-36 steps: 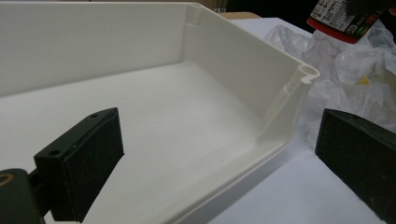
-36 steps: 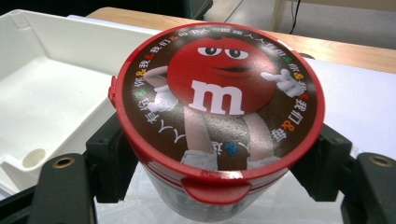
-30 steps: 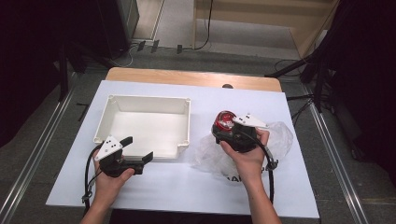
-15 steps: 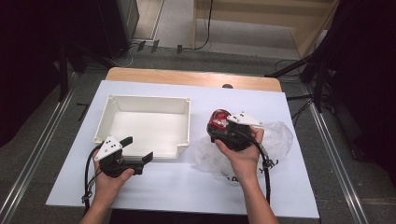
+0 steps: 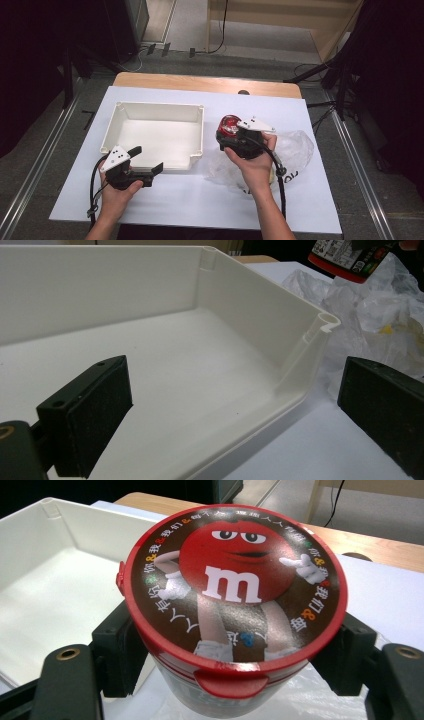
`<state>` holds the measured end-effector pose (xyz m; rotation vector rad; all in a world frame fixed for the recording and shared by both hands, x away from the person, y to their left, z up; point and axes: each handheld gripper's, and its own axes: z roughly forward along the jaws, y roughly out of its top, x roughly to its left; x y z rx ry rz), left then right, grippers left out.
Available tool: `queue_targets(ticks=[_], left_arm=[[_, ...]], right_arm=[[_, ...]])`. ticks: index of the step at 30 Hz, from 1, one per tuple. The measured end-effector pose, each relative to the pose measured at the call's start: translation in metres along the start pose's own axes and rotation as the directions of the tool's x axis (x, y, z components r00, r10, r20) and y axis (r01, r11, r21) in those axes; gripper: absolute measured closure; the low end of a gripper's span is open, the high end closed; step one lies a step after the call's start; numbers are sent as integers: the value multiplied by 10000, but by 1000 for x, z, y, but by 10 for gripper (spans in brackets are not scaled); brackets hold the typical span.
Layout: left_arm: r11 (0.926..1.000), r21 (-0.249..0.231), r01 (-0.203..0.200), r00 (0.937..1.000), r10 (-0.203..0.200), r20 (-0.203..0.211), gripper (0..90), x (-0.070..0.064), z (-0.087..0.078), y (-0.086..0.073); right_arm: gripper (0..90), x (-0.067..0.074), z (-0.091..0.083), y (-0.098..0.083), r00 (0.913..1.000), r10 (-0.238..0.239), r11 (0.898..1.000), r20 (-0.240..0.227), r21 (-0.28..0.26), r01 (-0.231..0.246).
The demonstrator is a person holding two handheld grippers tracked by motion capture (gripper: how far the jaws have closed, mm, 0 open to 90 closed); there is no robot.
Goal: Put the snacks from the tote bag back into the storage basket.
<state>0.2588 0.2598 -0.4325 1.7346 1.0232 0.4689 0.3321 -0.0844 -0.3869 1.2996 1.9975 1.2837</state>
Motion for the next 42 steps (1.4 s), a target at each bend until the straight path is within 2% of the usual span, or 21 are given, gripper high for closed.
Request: queue_targets(ticks=[21, 42], left_arm=[[10000, 20, -74, 10000, 74, 52, 12, 0, 0, 0], [10000, -33, -50, 10000, 50, 14, 12, 1, -2, 1]], right_arm=[[261, 17, 9, 10, 9994, -62, 10000, -338, -12, 62], [261, 35, 20, 11, 9977, -241, 9997, -631, 41, 244]])
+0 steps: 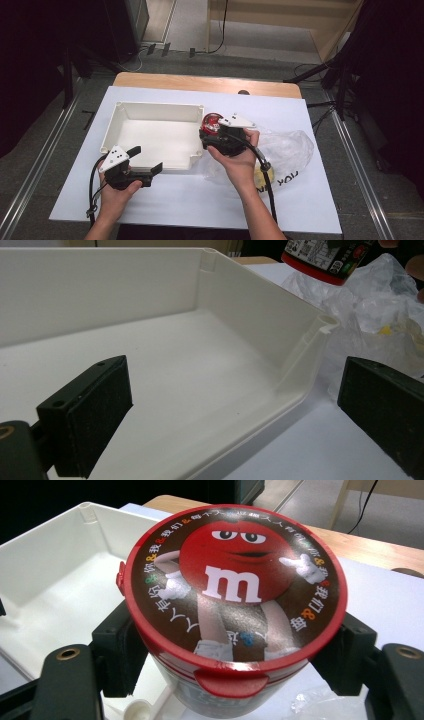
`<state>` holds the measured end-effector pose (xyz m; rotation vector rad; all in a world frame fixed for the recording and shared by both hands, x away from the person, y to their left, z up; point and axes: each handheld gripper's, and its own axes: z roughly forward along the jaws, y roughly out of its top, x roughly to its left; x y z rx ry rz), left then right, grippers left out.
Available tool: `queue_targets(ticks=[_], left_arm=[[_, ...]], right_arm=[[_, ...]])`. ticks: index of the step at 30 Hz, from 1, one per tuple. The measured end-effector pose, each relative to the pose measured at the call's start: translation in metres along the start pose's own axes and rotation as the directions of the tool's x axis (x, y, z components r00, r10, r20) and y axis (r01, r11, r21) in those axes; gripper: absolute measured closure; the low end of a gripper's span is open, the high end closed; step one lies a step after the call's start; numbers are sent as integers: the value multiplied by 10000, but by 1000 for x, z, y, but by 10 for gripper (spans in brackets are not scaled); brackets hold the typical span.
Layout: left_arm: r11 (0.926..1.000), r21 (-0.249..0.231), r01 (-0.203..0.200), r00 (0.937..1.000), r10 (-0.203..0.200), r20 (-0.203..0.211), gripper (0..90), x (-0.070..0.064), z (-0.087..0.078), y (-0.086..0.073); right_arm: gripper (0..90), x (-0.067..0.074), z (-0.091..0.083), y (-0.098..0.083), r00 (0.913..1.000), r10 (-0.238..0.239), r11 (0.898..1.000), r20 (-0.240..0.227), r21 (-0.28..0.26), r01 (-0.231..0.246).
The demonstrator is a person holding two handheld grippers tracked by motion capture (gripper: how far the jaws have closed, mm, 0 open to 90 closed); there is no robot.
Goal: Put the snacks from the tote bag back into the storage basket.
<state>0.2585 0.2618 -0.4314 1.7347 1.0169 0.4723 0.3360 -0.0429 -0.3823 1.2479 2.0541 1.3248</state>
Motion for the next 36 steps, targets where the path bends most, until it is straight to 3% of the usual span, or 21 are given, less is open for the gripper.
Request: queue_targets(ticks=[36], left_arm=[[10000, -8, -27, 10000, 27, 34, 12, -1, -1, 1]], right_arm=[[261, 23, 13, 6, 9988, -223, 9997, -443, 27, 225]])
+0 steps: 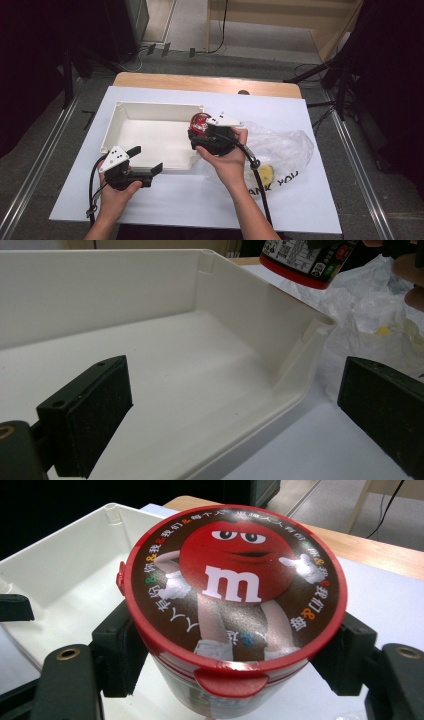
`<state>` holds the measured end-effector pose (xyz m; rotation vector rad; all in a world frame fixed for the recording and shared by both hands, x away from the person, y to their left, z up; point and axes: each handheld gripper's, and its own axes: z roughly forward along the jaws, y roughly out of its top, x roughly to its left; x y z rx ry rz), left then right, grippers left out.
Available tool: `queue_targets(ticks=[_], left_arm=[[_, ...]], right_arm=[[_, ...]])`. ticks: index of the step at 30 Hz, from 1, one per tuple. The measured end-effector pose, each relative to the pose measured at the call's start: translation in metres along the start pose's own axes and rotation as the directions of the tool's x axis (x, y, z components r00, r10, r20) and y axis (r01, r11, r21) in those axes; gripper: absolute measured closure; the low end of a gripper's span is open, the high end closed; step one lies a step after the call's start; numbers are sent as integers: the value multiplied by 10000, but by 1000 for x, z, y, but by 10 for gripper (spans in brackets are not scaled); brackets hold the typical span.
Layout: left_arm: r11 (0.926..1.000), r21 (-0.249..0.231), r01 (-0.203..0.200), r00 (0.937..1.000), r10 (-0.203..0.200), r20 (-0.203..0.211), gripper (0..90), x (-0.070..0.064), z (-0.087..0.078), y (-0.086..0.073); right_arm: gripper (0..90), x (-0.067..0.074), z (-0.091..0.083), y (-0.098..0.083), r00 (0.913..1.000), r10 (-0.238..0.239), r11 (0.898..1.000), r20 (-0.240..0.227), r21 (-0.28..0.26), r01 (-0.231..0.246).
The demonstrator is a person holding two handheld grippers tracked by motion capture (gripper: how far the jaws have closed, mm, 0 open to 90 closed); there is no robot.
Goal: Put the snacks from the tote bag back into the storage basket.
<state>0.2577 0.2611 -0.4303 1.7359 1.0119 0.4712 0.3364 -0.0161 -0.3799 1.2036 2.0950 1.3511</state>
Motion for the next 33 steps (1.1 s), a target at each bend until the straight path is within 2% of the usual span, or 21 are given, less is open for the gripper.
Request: queue_targets(ticks=[33], left_arm=[[10000, -36, 22, 10000, -22, -13, 11, 1, -2, 1]], right_arm=[[261, 16, 14, 2, 9991, -255, 9995, -324, 201, 261]])
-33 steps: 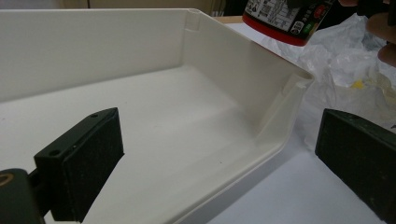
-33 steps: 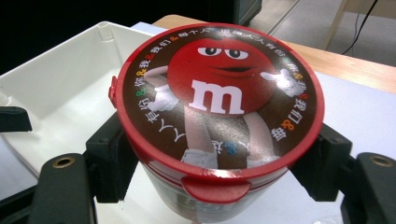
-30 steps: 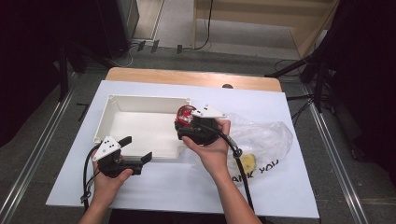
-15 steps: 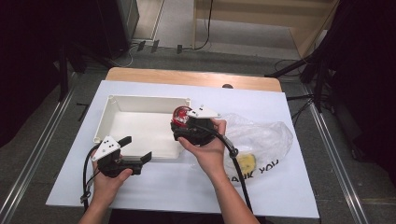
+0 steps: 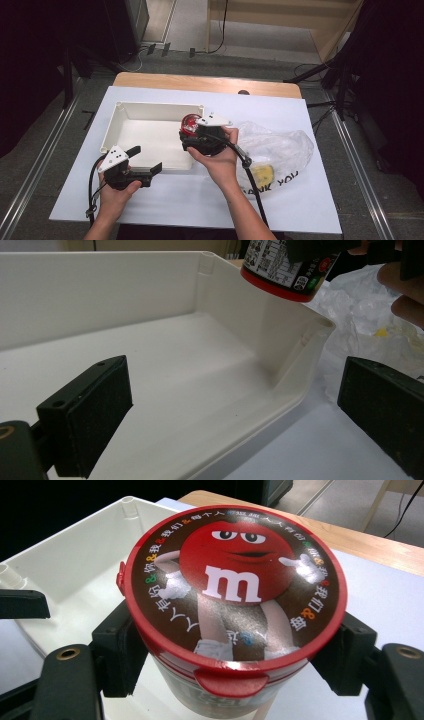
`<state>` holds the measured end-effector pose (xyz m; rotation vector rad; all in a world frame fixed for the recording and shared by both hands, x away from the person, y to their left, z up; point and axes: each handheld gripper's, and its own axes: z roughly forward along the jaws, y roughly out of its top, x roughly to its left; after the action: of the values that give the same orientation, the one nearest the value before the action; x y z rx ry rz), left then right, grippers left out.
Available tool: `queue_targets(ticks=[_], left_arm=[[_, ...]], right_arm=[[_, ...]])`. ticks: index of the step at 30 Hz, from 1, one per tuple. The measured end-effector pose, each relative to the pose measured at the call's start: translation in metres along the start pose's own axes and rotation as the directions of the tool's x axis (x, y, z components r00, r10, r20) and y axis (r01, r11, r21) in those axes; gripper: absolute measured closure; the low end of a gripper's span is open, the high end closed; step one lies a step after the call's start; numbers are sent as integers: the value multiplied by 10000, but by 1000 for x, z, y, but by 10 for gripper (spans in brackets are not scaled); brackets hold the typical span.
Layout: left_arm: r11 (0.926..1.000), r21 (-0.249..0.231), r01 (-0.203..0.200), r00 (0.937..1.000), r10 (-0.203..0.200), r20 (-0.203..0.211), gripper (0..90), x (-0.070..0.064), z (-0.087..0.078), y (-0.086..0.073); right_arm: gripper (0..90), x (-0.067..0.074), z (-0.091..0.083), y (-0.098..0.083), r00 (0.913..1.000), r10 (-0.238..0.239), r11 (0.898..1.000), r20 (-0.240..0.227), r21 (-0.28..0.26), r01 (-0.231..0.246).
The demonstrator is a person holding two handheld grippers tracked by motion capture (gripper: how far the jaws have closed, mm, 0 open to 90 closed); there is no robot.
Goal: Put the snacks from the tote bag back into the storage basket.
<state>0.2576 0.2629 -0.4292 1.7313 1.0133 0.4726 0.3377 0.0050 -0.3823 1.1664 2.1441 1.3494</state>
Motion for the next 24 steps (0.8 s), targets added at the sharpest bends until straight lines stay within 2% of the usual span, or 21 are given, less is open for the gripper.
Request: queue_targets(ticks=[24], left_arm=[[10000, -48, 48, 10000, -48, 15, 12, 2, -1, 0]], right_arm=[[261, 8, 9, -2, 9997, -174, 9997, -183, 176, 177]])
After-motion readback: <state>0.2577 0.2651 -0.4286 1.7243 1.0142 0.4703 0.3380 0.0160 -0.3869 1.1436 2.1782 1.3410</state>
